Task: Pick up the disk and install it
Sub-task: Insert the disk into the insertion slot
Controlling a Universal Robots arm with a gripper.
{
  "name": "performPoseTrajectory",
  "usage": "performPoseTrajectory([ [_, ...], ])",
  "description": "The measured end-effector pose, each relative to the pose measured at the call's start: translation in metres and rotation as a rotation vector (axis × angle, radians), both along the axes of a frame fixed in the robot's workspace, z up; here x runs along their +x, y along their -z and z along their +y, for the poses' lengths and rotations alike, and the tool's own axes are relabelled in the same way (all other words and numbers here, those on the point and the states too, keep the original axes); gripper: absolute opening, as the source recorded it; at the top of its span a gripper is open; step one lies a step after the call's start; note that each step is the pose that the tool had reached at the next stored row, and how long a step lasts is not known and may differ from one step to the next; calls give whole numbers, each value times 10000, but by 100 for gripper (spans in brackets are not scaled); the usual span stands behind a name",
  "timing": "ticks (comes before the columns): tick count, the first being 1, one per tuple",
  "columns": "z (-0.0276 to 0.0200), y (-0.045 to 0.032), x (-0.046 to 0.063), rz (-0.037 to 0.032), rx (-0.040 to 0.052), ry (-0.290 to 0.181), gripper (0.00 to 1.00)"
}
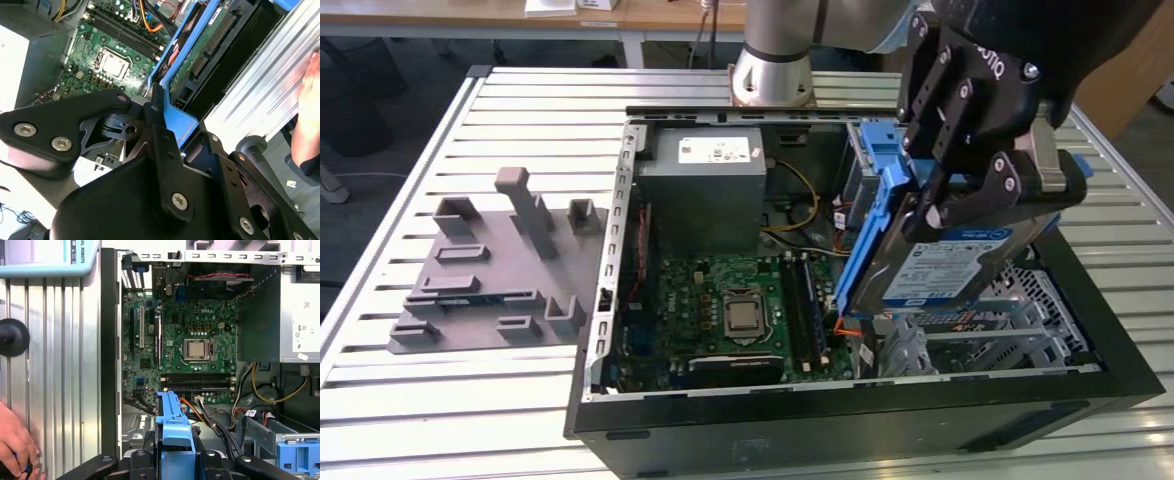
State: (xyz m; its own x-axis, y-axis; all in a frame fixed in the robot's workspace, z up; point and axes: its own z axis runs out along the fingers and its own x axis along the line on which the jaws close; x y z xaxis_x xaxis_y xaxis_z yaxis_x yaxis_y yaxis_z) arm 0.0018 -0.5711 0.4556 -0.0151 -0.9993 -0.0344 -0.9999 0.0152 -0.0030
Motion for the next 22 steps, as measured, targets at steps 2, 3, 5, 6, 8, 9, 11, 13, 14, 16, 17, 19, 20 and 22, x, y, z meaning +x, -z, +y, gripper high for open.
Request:
performPoseTrajectory([
  [2,-18,6,30,9,1,2,36],
  [3,-28,9,46,14,0,2,36],
  [5,-49,13,73,20,0,2,36],
  [6,-55,14,88,23,0,2,36],
  [8,-58,14,130,34,0,2,36],
  [9,-59,15,153,41,1,2,36],
  [11,-60,16,203,53,1,3,36],
  [13,-60,17,245,60,0,3,36],
  [14,-60,18,266,62,0,2,36],
  [16,-61,20,306,66,1,2,36],
  [17,-61,22,327,67,0,2,36],
  [19,-61,25,358,67,-2,3,36],
  [20,-61,26,365,67,-2,2,36],
  [22,-62,30,372,60,0,3,36],
])
